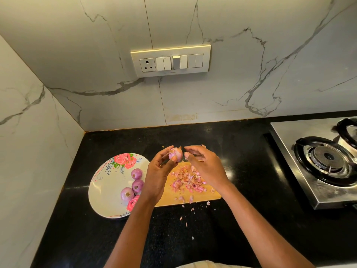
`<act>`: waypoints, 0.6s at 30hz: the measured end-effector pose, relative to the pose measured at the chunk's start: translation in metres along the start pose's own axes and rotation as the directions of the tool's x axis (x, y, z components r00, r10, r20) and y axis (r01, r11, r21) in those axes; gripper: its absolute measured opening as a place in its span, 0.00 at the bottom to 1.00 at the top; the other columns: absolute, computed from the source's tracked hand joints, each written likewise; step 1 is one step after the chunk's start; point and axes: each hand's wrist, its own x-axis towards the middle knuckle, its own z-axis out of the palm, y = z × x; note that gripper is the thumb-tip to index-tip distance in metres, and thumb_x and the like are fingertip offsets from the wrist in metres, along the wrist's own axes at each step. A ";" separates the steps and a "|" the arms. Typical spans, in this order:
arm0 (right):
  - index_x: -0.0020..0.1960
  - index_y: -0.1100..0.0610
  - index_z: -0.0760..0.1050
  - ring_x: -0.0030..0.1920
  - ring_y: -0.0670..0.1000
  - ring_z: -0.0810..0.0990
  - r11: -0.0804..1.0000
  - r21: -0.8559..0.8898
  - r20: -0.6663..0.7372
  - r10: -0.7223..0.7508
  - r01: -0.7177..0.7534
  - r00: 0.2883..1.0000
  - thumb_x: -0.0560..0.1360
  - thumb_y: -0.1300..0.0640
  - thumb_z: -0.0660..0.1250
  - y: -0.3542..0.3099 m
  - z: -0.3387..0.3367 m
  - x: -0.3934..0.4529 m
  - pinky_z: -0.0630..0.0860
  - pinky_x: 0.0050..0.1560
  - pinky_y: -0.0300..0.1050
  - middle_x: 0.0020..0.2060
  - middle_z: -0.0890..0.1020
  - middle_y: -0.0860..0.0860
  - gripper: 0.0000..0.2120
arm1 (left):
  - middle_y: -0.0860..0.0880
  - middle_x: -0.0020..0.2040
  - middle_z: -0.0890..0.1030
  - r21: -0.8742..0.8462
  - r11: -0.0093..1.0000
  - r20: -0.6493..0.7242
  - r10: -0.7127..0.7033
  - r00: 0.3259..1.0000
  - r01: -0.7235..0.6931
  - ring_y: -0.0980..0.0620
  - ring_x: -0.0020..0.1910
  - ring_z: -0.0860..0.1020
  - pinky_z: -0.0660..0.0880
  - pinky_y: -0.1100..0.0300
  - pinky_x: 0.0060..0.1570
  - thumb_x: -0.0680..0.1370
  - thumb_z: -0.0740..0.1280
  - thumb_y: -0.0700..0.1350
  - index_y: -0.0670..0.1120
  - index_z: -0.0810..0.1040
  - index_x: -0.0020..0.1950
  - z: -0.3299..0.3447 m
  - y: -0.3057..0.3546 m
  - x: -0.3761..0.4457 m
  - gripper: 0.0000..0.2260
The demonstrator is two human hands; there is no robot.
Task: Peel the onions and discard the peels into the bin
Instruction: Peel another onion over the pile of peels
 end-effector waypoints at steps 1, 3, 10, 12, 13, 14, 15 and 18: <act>0.62 0.51 0.81 0.53 0.34 0.81 0.999 0.044 -0.006 -0.020 0.020 1.000 0.79 0.50 0.71 -0.003 0.001 -0.001 0.78 0.51 0.30 0.53 0.82 0.37 0.12 | 0.53 0.62 0.83 0.028 1.000 -0.015 0.010 1.000 -0.010 0.53 0.62 0.80 0.78 0.62 0.55 0.74 0.73 0.49 0.54 0.77 0.66 0.001 -0.002 0.001 0.20; 0.59 0.54 0.82 0.53 0.40 0.84 0.995 0.081 -0.024 -0.055 0.057 0.998 0.78 0.52 0.73 -0.007 0.005 -0.001 0.80 0.52 0.35 0.51 0.84 0.40 0.11 | 0.53 0.62 0.82 0.072 0.997 -0.041 0.032 0.999 -0.029 0.54 0.62 0.80 0.79 0.60 0.57 0.74 0.74 0.49 0.54 0.77 0.66 0.001 -0.005 0.002 0.20; 0.54 0.57 0.84 0.49 0.44 0.85 0.988 0.146 -0.094 -0.033 0.047 0.995 0.77 0.58 0.74 -0.002 0.007 -0.003 0.82 0.50 0.39 0.46 0.86 0.46 0.07 | 0.55 0.61 0.81 0.146 0.988 -0.083 0.059 0.995 -0.046 0.57 0.61 0.80 0.78 0.59 0.58 0.73 0.75 0.50 0.54 0.76 0.64 0.001 -0.009 0.004 0.21; 0.54 0.57 0.83 0.49 0.46 0.86 0.984 0.180 -0.100 -0.002 0.020 0.995 0.77 0.61 0.74 -0.001 0.007 -0.002 0.83 0.49 0.41 0.45 0.86 0.48 0.07 | 0.55 0.61 0.82 0.141 0.989 -0.085 0.054 0.995 -0.042 0.58 0.60 0.80 0.78 0.61 0.56 0.74 0.76 0.49 0.53 0.76 0.65 0.001 -0.010 0.004 0.21; 0.55 0.57 0.83 0.49 0.47 0.86 0.982 0.187 -0.097 0.007 0.011 0.995 0.77 0.62 0.74 -0.001 0.007 -0.002 0.84 0.49 0.43 0.46 0.86 0.48 0.07 | 0.54 0.61 0.81 0.143 0.989 -0.085 0.055 0.995 -0.043 0.58 0.60 0.80 0.78 0.61 0.56 0.74 0.76 0.48 0.53 0.76 0.65 0.001 -0.010 0.004 0.20; 0.55 0.56 0.82 0.50 0.47 0.86 0.981 0.193 -0.090 0.011 0.007 0.996 0.77 0.62 0.74 -0.001 0.007 -0.002 0.84 0.50 0.44 0.47 0.86 0.49 0.08 | 0.54 0.61 0.81 0.146 0.988 -0.086 0.057 0.995 -0.044 0.58 0.60 0.80 0.78 0.61 0.56 0.75 0.75 0.48 0.52 0.76 0.65 0.001 -0.010 0.003 0.20; 0.56 0.56 0.82 0.51 0.47 0.86 0.979 0.203 -0.082 0.014 0.003 0.996 0.77 0.62 0.74 -0.001 0.007 -0.002 0.84 0.51 0.45 0.48 0.86 0.49 0.09 | 0.54 0.61 0.82 0.146 0.988 -0.090 0.060 0.994 -0.047 0.58 0.60 0.80 0.78 0.61 0.55 0.75 0.75 0.47 0.52 0.76 0.65 0.001 -0.010 0.003 0.20; 0.57 0.54 0.81 0.52 0.46 0.85 0.978 0.209 -0.080 0.012 0.005 0.997 0.76 0.60 0.75 -0.002 0.006 -0.004 0.84 0.52 0.43 0.49 0.86 0.48 0.10 | 0.55 0.60 0.82 0.152 0.987 -0.101 0.075 0.992 -0.059 0.60 0.59 0.80 0.79 0.65 0.51 0.74 0.76 0.48 0.52 0.76 0.65 0.003 -0.008 0.003 0.21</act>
